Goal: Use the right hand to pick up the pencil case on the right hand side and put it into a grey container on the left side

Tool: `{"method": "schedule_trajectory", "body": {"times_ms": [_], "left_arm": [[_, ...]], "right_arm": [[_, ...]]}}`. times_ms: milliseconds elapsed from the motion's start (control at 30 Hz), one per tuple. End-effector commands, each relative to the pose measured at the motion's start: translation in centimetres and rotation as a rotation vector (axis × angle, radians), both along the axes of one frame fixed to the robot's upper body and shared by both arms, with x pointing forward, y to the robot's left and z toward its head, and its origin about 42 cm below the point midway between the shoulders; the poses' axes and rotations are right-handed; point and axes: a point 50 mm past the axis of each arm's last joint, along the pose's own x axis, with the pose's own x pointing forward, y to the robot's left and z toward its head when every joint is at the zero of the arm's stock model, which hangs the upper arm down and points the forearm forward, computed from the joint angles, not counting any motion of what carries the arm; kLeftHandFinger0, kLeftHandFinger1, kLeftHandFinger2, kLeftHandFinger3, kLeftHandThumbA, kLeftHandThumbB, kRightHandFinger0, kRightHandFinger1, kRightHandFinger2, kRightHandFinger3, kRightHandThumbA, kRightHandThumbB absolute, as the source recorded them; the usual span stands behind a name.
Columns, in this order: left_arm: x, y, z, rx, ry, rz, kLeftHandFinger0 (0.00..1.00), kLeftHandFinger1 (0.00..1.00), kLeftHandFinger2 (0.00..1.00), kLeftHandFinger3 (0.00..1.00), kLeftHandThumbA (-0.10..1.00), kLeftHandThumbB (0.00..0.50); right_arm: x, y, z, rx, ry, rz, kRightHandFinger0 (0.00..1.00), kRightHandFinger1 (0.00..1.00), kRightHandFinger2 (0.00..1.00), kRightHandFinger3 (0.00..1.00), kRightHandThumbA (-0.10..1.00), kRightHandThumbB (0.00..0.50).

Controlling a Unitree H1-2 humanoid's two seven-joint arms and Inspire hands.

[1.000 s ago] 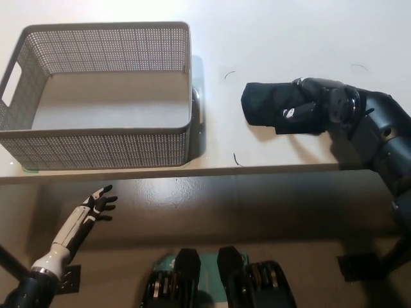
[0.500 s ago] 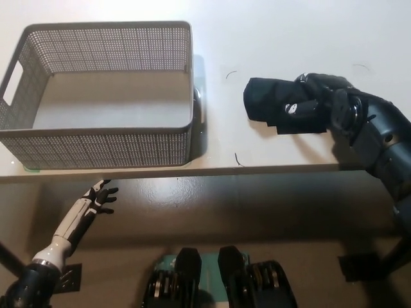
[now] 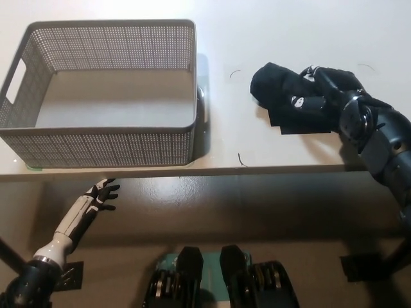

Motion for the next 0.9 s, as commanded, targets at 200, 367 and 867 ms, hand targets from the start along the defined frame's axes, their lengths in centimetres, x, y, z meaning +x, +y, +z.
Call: {"method": "schedule_trajectory", "body": {"times_ms": [200, 367, 867], "left_arm": [[1.4, 0.6, 2.1, -0.002, -0.076, -0.018, 0.81, 0.87, 0.89, 1.0, 1.0, 0.5], [1.4, 0.7, 2.1, -0.003, -0.073, -0.016, 0.81, 0.87, 0.89, 1.0, 1.0, 0.5], [0.8, 0.8, 1.4, 0.009, -0.059, -0.008, 0.81, 0.86, 0.89, 0.99, 1.0, 0.5]], "right_arm": [[0.6, -1.4, 2.5, 0.107, -0.117, -0.02, 0.05, 0.63, 0.97, 0.85, -0.1, 0.175], [1.0, -0.9, 4.1, 0.195, -0.176, -0.004, 0.0, 0.57, 0.93, 0.92, -0.1, 0.137], [1.9, 2.3, 12.9, 0.458, -0.411, 0.147, 0.0, 0.48, 0.78, 0.8, -0.1, 0.15]]}}
